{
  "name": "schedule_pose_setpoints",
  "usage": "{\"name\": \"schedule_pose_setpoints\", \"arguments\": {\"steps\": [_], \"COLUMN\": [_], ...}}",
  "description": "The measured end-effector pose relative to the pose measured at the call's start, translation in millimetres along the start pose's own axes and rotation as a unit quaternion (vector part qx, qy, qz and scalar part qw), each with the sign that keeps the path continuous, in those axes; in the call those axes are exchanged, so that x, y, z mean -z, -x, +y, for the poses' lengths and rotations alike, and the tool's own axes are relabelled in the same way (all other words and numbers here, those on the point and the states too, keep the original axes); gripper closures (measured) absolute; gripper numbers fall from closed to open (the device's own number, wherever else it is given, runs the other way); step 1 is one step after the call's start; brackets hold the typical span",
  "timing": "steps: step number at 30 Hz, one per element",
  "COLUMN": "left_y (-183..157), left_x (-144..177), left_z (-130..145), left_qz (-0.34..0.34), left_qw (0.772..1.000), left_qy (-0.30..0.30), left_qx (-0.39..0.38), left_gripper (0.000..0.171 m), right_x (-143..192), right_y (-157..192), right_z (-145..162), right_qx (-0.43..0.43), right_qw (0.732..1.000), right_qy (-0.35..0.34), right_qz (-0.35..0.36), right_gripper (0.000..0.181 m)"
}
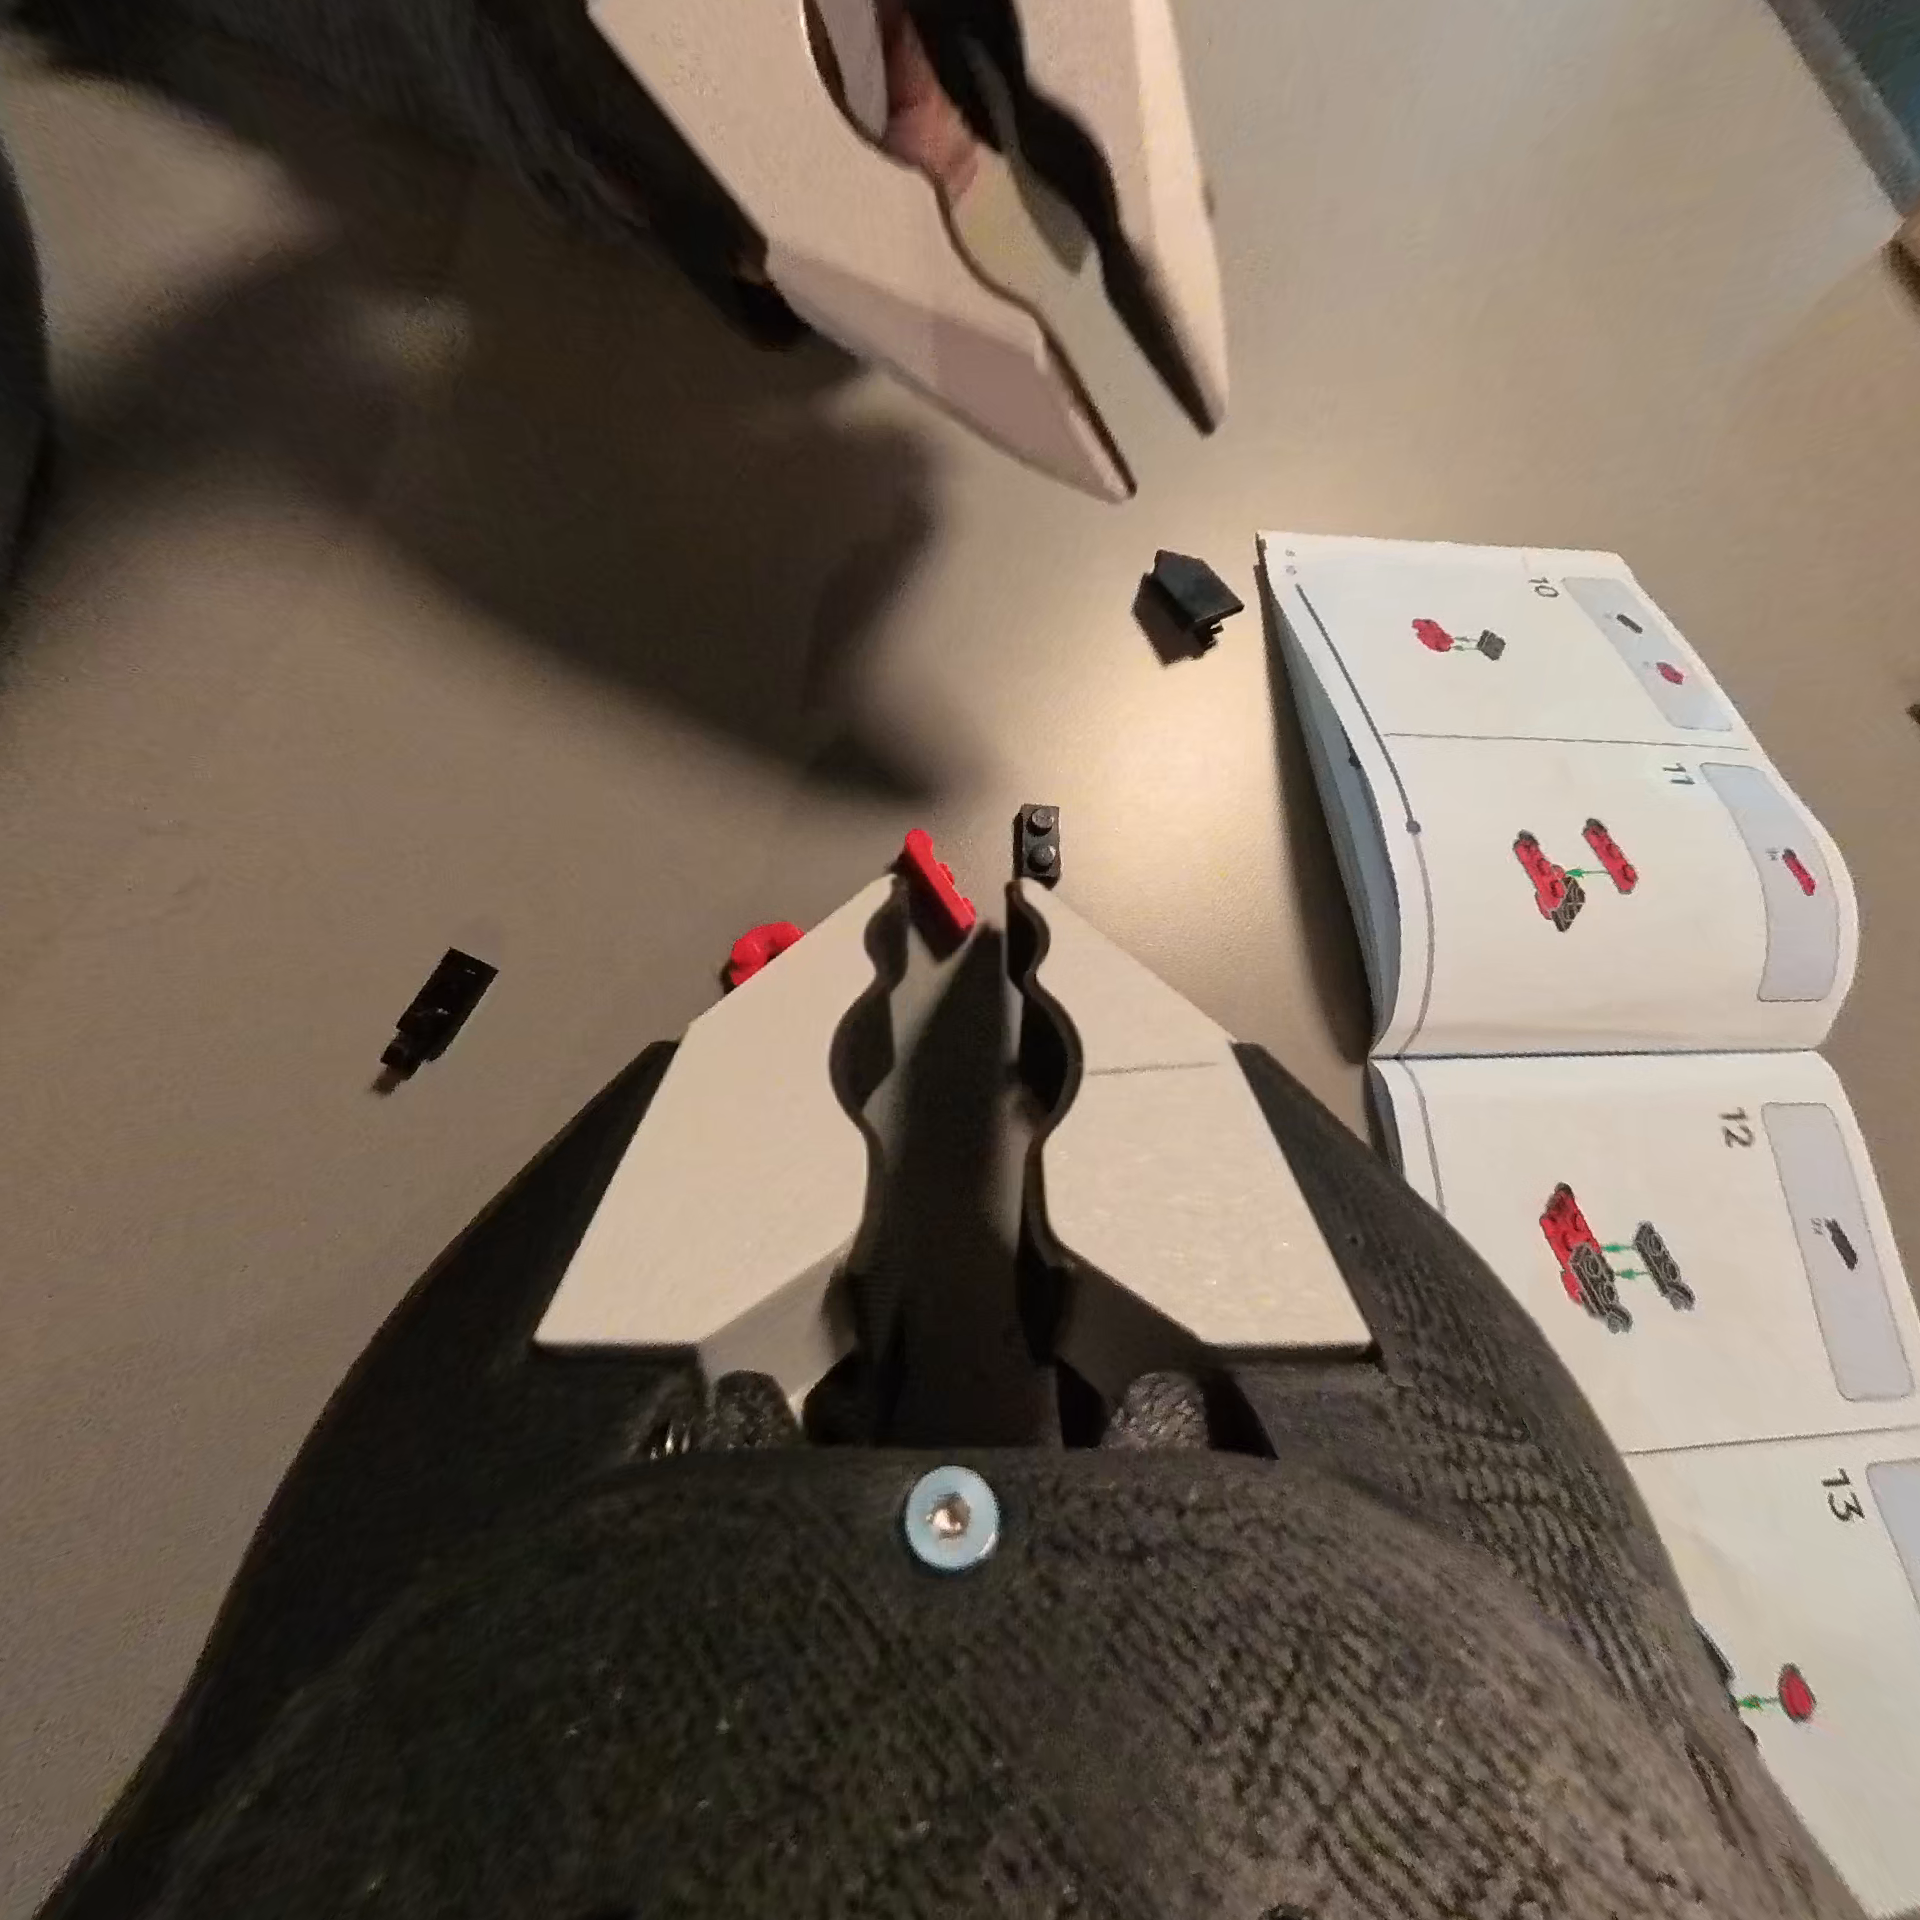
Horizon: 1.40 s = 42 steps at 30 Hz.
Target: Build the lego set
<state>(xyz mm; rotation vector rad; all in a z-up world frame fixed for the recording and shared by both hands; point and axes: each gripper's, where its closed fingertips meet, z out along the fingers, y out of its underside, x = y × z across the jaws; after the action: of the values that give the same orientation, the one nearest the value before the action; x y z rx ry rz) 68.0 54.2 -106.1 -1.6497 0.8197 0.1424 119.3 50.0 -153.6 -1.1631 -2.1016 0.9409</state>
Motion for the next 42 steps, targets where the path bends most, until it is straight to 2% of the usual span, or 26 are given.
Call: {"name": "schedule_pose_setpoints", "arguments": {"steps": [7,10,12,15,20,23,25,27,31,35,42], "left_y": [-0.4,-0.8,-1.5,-2.9,-13.2,-39.0,-63.4,-77.0,-87.7,-86.7,-88.3], "left_x": [-2.6,-1.5,-1.0,-0.1,2.6,8.5,14.2,14.6,10.6,12.2,13.0], "left_z": [0.4,-0.9,-1.7,-2.8,-7.9,-17.2,-19.9,-17.0,-14.0,-19.6,-20.3], "left_qz": [-0.003,-0.004,-0.004,-0.003,0.017,0.074,0.119,0.123,0.082,0.069,0.068], "left_qw": [1.000,1.000,1.000,1.000,0.999,0.993,0.981,0.969,0.939,0.937,0.935], "left_qy": [0.003,-0.002,-0.004,-0.008,-0.023,-0.054,-0.072,-0.066,-0.052,-0.062,-0.066], "left_qx": [-0.009,-0.012,-0.015,-0.020,-0.035,-0.078,-0.135,-0.205,-0.331,-0.336,-0.342], "left_gripper": [0.163,0.164,0.165,0.165,0.165,0.160,0.156,0.152,0.142,0.142,0.155], "right_x": [4.2,13.6,18.6,16.0,11.8,11.3,10.7,10.5,11.4,11.6,15.4], "right_y": [-6.2,18.8,32.6,37.2,36.1,34.4,32.0,30.0,33.8,39.5,46.2], "right_z": [-7.3,-9.8,-3.3,7.5,10.8,10.7,10.6,8.1,-8.6,-17.9,-32.8], "right_qx": [-0.020,-0.003,0.004,0.025,0.028,0.021,0.015,0.009,-0.013,-0.016,-0.029], "right_qw": [0.999,0.995,0.991,0.991,0.992,0.993,0.994,0.994,0.992,0.989,0.983], "right_qy": [-0.029,-0.051,-0.039,-0.006,0.010,0.011,0.011,0.005,-0.037,-0.057,-0.096], "right_qz": [0.002,-0.085,-0.130,-0.133,-0.121,-0.117,-0.111,-0.107,-0.119,-0.132,-0.152], "right_gripper": [0.165,0.163,0.158,0.155,0.165,0.168,0.168,0.168,0.168,0.168,0.168]}}
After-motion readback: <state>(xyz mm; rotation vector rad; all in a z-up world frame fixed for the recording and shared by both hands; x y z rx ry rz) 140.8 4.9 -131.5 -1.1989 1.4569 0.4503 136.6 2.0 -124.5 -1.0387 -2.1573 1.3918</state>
